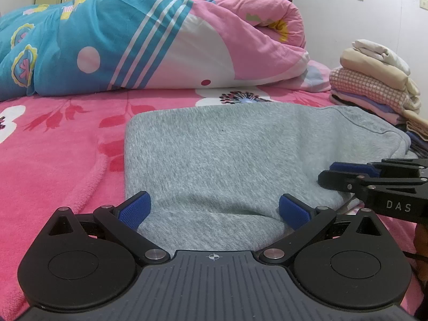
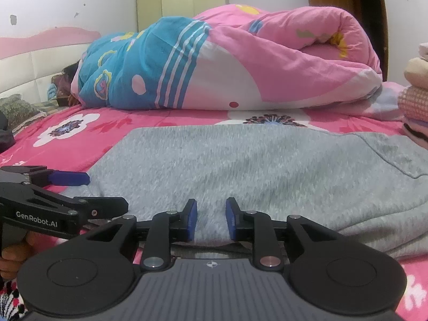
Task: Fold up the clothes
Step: 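Hold the open left gripper against the folded grey garment's edge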
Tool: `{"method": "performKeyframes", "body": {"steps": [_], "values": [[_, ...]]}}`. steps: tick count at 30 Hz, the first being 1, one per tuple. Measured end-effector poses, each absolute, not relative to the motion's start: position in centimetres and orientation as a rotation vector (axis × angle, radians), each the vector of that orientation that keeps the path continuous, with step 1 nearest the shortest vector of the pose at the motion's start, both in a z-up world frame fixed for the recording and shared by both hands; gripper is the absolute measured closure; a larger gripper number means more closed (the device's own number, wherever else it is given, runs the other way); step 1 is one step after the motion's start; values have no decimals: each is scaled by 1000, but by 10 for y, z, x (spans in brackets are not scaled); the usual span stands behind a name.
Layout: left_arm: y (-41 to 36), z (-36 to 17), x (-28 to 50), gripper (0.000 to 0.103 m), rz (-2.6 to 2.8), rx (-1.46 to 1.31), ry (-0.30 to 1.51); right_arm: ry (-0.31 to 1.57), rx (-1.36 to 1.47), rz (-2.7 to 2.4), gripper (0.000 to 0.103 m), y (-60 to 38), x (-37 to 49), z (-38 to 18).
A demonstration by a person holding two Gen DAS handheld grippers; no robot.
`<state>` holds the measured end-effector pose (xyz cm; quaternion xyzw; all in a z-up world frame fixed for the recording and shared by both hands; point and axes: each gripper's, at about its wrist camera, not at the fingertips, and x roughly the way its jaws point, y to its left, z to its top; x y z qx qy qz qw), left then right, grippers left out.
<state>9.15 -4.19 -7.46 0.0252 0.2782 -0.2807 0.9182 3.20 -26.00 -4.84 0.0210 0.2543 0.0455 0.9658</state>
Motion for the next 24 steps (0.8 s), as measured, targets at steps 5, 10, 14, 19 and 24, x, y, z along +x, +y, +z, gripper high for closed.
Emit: {"method": "performKeyframes", "body": {"steps": [5, 10, 14, 19, 24], "values": [[-42, -75, 91, 0, -578, 51, 572, 519, 73, 100, 77, -263, 32, -50], [-41, -75, 92, 0, -580, 49, 571, 517, 91, 102, 77, -265, 31, -51], [-41, -75, 92, 0, -581, 47, 571, 518, 85, 98, 76, -262, 30, -51], [-41, -74, 92, 0, -581, 46, 570, 516, 86, 97, 76, -262, 30, -51], [-40, -75, 92, 0, -581, 45, 570, 512, 85, 95, 76, -261, 30, -51]]}}
